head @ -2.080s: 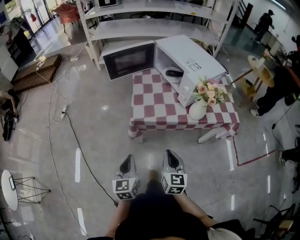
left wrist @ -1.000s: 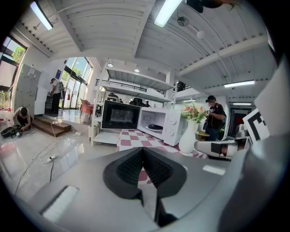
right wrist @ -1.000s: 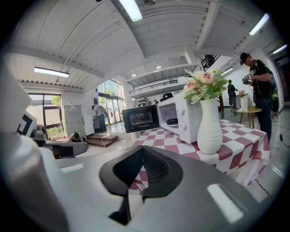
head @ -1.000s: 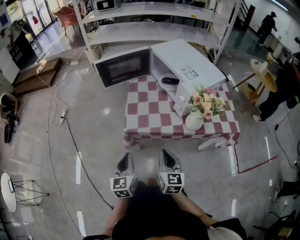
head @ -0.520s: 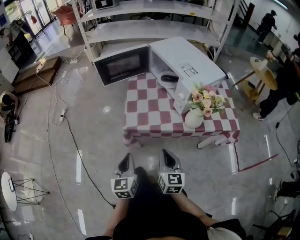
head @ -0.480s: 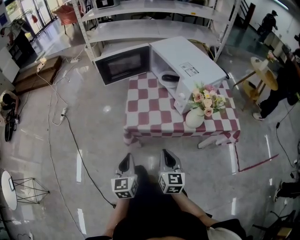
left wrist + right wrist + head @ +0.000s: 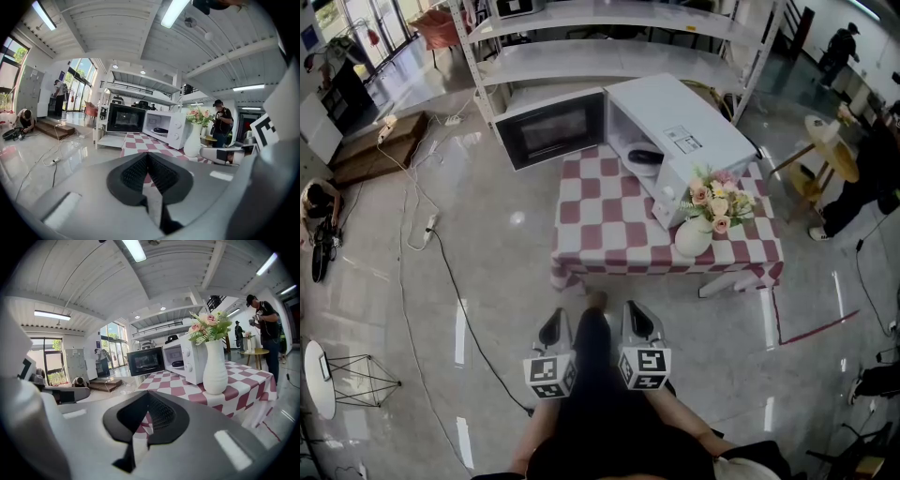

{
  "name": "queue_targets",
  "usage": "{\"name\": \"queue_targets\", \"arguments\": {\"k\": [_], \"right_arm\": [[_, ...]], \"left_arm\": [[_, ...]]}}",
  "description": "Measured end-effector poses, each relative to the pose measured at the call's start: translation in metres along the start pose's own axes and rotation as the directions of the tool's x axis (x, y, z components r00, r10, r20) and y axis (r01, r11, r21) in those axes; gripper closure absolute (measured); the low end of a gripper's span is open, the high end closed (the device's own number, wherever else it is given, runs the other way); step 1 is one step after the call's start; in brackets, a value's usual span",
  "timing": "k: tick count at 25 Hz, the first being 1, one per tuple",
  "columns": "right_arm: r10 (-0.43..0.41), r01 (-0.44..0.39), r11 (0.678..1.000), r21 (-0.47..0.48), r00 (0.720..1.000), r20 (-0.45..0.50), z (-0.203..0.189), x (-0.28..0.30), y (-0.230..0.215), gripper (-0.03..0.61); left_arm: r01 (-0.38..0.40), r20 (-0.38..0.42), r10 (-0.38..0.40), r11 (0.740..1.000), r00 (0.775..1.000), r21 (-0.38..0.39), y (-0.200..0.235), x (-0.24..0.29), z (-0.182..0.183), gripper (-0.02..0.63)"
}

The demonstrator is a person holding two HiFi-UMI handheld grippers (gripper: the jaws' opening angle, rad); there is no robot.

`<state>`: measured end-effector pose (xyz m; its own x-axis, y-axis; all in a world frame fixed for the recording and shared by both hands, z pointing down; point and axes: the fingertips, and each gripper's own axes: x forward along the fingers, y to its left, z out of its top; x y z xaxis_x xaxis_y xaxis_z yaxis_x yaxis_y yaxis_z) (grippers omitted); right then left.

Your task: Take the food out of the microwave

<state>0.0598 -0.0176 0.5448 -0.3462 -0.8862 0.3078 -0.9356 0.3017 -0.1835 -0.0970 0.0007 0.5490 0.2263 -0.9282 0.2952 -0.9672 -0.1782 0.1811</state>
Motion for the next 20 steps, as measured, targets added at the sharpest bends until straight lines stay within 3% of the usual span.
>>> {"name": "queue_targets", "arguments": {"k": [20], "right_arm": [[-0.065, 0.065, 0.998, 0.020, 0.998, 0.024, 0.038, 0.065, -0.038, 0.577]], "left_arm": [[0.053, -0.016, -0.052, 0.998, 0.998, 0.018, 0.002, 0.091, 0.038, 0.604]]}}
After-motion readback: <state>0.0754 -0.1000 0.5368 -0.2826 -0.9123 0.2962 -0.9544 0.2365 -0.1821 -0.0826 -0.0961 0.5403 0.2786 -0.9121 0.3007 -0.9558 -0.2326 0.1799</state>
